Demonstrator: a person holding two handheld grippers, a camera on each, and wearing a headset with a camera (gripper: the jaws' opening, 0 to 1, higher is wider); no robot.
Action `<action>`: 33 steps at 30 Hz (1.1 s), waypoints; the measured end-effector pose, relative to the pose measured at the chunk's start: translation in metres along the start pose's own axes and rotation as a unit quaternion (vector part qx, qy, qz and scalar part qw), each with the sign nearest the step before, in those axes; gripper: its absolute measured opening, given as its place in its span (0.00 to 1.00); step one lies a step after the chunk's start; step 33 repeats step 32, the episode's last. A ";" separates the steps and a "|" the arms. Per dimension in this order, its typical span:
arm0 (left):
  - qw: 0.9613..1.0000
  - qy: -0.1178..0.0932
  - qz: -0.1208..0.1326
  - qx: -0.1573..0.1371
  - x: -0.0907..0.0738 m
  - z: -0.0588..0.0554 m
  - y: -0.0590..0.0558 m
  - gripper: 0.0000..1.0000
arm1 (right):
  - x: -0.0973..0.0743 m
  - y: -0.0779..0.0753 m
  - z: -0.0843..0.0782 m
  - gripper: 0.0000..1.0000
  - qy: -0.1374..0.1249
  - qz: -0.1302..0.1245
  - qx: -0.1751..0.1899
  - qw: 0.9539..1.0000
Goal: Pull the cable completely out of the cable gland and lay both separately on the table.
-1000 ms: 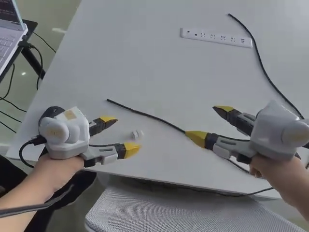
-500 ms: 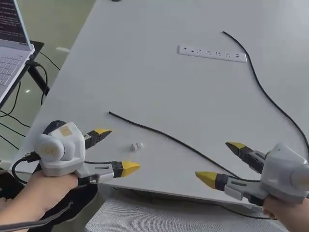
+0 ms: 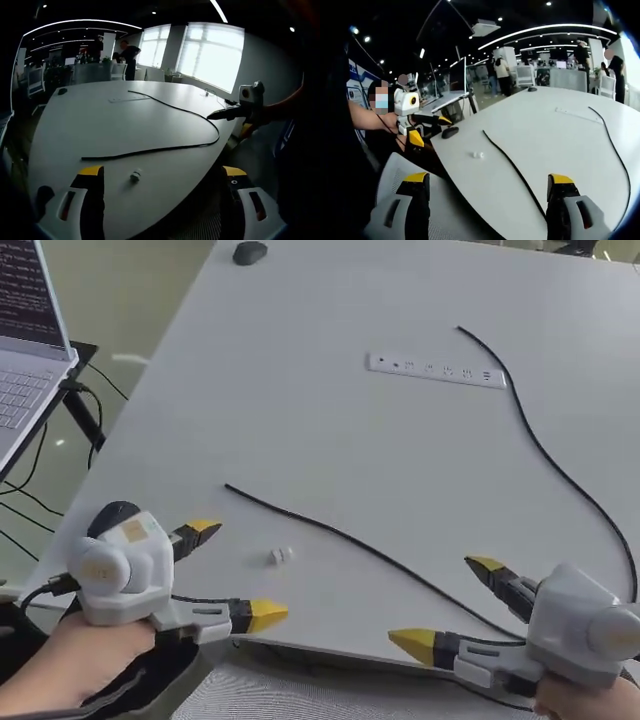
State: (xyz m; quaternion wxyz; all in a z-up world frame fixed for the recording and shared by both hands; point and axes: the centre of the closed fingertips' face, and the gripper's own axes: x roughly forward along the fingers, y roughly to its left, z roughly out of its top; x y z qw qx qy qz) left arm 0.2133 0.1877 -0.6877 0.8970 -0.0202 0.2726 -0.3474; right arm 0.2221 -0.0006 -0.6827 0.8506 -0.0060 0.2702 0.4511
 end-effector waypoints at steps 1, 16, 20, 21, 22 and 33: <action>1.000 -0.001 0.001 0.002 -0.001 -0.001 0.000 0.96 | 0.000 0.000 0.000 0.99 0.000 0.001 0.000 1.000; 1.000 -0.002 0.012 -0.013 -0.006 -0.003 -0.002 0.99 | -0.005 0.006 -0.012 0.99 0.015 0.012 -0.002 1.000; 1.000 0.001 0.015 -0.016 -0.007 -0.004 -0.002 0.99 | -0.003 0.009 -0.016 0.99 0.026 0.016 -0.014 0.999; 1.000 0.001 0.016 -0.016 -0.007 -0.004 -0.002 0.99 | -0.003 0.008 -0.016 0.98 0.027 0.016 -0.013 0.999; 1.000 0.001 0.016 -0.017 -0.007 -0.004 -0.002 0.99 | -0.003 0.007 -0.017 0.98 0.028 0.016 -0.011 0.999; 1.000 0.004 0.017 -0.019 -0.009 -0.007 -0.003 0.99 | -0.003 0.007 -0.021 0.96 0.033 0.016 -0.008 0.999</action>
